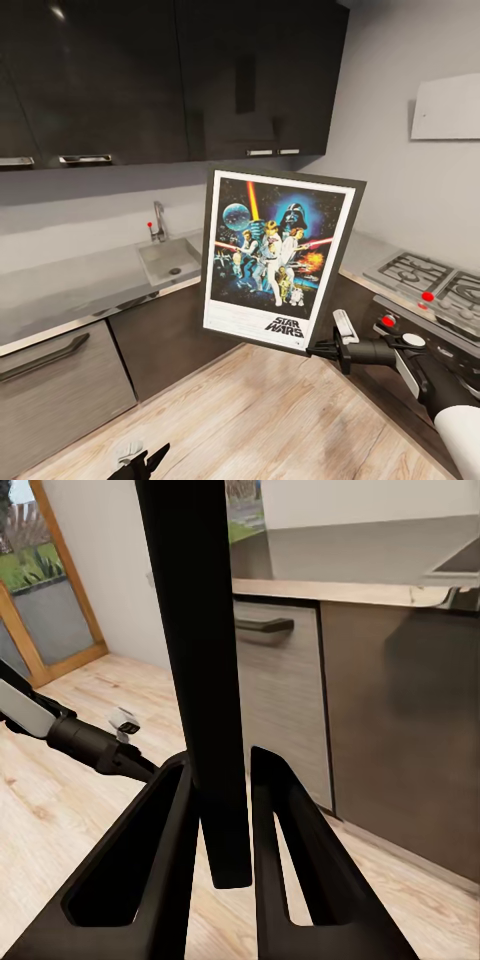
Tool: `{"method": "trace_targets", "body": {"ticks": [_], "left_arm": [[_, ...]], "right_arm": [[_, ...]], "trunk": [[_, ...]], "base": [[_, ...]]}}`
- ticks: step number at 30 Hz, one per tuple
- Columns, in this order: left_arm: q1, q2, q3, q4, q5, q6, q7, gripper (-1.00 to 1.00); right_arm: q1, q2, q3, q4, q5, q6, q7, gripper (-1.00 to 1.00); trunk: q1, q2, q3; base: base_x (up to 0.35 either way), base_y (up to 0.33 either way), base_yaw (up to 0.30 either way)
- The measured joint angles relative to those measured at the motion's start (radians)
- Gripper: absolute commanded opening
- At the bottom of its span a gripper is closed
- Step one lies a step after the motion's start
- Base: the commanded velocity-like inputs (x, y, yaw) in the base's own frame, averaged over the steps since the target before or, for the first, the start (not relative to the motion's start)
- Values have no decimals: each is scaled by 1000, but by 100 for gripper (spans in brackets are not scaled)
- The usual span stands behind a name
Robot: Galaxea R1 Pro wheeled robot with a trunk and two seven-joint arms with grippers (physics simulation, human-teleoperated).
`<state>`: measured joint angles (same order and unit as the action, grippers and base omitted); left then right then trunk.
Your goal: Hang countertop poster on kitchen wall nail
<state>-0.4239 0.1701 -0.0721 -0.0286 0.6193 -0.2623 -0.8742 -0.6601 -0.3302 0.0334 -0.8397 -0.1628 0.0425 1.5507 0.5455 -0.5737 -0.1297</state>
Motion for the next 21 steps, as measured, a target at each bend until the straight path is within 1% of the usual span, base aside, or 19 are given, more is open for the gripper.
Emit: {"method": "trace_targets", "body": {"ticks": [21], "left_arm": [[0,0,0,0,1,0,3,100]], "right_arm": [[0,0,0,0,0,0,0,-100]], "trunk": [[-81,148,66]], "base": [[0,0,0]]}}
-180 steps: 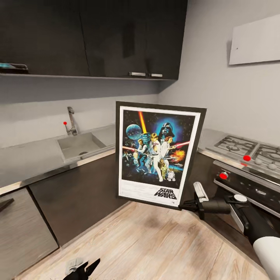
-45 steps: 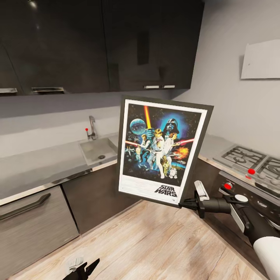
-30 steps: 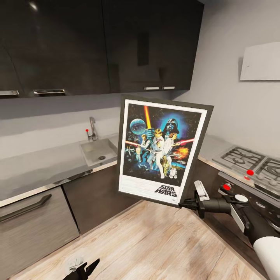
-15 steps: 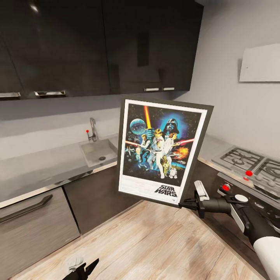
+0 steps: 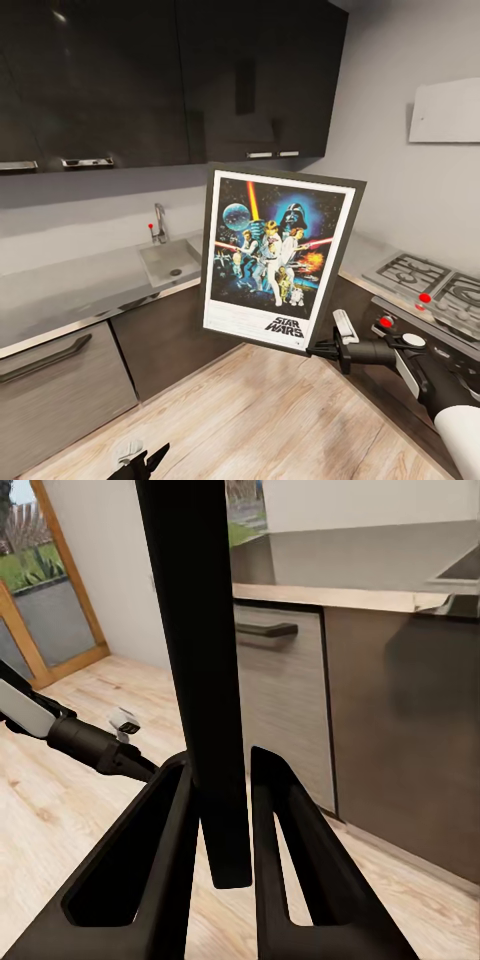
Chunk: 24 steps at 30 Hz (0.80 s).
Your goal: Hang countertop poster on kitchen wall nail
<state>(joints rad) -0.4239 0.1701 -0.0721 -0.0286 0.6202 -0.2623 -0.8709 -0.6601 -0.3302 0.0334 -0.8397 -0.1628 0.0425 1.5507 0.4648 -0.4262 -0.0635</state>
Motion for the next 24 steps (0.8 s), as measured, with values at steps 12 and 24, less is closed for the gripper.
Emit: {"method": "trace_targets", "body": {"ticks": [12,24], "left_arm": [[0,0,0,0,0,0,1,100],[0,0,0,0,0,0,0,100]], "right_arm": [[0,0,0,0,0,0,0,-100],[0,0,0,0,0,0,1,-100]], "trunk": [[-15,28,13],[-15,28,13]], "base": [[0,0,0],[0,0,0]]}}
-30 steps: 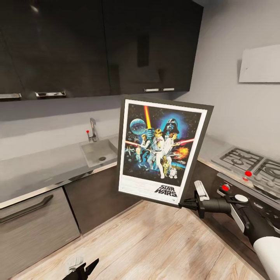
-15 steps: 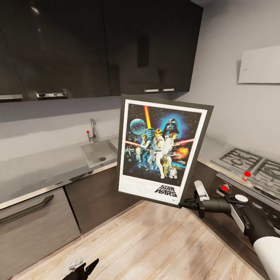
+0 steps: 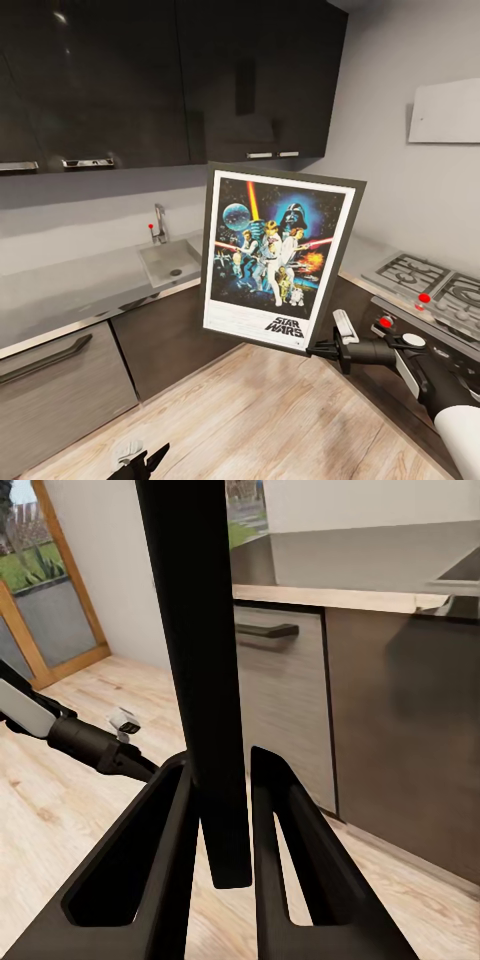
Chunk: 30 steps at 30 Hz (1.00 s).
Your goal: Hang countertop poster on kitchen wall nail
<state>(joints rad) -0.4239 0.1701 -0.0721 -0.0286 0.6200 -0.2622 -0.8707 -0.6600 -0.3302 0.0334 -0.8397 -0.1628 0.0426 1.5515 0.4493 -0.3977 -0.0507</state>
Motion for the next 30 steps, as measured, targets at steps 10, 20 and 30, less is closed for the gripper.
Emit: {"method": "trace_targets", "body": {"ticks": [10,20,30], "left_arm": [[0,0,0,0,1,1,-1,100],[0,0,1,0,1,0,-2,100],[0,2,1,0,1,0,-2,100]], "right_arm": [[0,0,0,0,0,0,1,-100],[0,-5,0,-2,0,0,1,-100],[0,-5,0,-3,0,0,1,-100]], "trunk": [[0,0,0],[0,0,0],[0,0,0]], "base": [[-62,71,35],[-96,107,256],[-203,222,133]]}}
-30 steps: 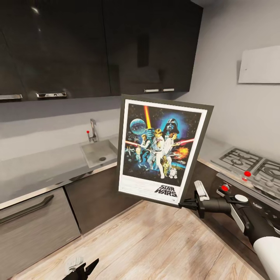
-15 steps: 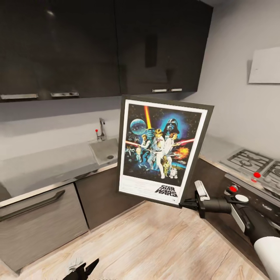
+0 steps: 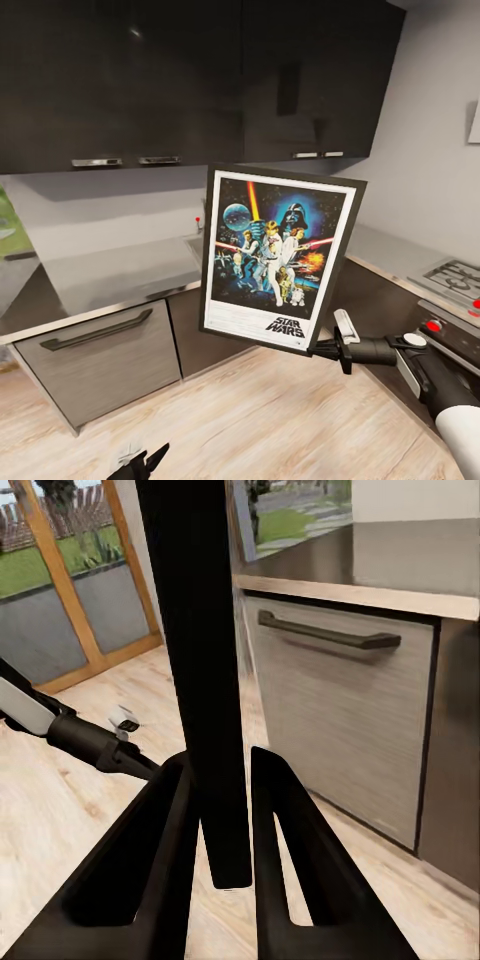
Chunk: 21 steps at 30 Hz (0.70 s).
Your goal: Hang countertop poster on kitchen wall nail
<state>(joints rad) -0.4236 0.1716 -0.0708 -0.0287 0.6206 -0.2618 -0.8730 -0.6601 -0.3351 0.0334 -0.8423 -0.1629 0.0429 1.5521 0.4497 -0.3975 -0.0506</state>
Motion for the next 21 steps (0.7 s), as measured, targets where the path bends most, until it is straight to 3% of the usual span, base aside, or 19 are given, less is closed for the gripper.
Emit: {"method": "trace_targets", "body": {"ticks": [21], "left_arm": [[0,2,0,0,0,1,0,100]], "right_arm": [[0,1,0,0,2,0,-1,-100]], "trunk": [[0,0,0]], "base": [[-220,233,276]]}}
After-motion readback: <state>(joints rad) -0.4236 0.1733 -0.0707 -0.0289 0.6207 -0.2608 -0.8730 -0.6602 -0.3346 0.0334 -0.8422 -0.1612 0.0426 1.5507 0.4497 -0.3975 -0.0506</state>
